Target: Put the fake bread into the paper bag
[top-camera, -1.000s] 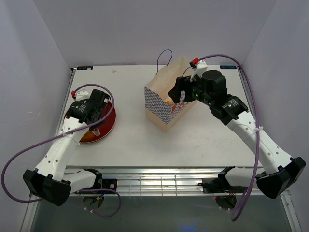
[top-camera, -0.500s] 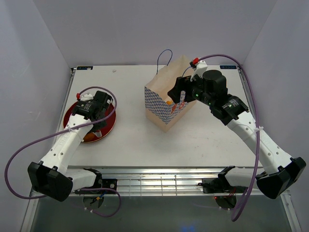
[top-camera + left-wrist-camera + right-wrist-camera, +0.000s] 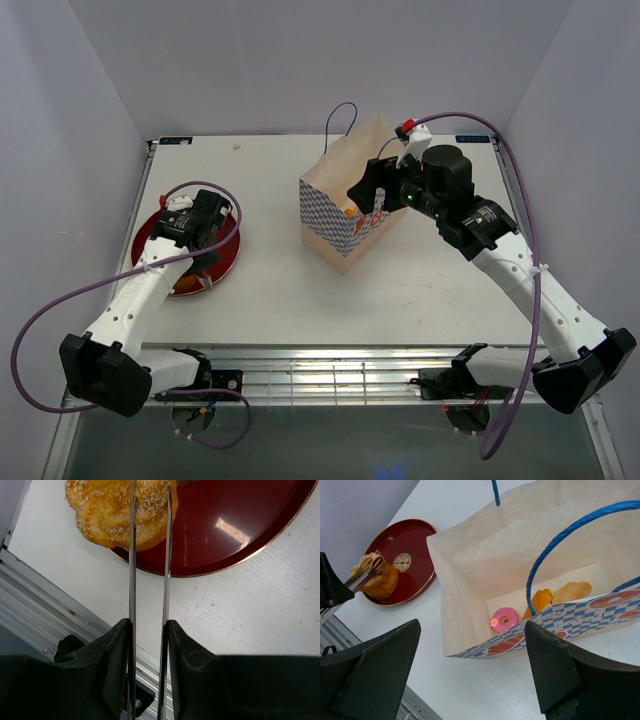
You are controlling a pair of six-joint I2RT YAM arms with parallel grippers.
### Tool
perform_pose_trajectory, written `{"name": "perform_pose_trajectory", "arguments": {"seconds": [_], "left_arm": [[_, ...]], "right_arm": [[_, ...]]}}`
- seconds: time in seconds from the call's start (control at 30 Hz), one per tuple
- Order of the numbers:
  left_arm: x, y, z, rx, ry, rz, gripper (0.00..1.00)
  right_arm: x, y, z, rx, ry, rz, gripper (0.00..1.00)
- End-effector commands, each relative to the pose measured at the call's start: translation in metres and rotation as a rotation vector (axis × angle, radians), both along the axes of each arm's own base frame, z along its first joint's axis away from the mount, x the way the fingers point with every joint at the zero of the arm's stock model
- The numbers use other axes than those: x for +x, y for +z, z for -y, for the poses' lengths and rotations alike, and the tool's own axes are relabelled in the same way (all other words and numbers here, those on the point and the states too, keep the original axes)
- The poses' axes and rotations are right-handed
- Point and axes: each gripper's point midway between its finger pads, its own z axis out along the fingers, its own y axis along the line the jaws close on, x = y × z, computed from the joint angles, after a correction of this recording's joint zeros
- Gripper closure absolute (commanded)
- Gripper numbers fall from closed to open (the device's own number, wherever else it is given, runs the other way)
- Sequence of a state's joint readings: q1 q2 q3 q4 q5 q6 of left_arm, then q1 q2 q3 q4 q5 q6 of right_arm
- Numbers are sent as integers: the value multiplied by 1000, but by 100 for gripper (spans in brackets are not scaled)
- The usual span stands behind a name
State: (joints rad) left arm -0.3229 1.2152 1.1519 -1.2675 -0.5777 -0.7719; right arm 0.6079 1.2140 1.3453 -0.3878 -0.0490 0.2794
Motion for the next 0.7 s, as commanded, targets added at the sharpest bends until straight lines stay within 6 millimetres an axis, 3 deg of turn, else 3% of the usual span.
{"name": "perform_pose_trajectory", "arguments": {"seconds": [0.0,0.17,0.67], "left_arm": [[8,4,1,-23,-3,50,69],[11,18,2,-37,-10,91,76],[37,105,24,-158,-110,294,86]], "right_arm": [[-3,26,4,49,-2,73,10],[-3,26,5,50,-5,72,10],[-7,29,12,49,-30,66,10]]}}
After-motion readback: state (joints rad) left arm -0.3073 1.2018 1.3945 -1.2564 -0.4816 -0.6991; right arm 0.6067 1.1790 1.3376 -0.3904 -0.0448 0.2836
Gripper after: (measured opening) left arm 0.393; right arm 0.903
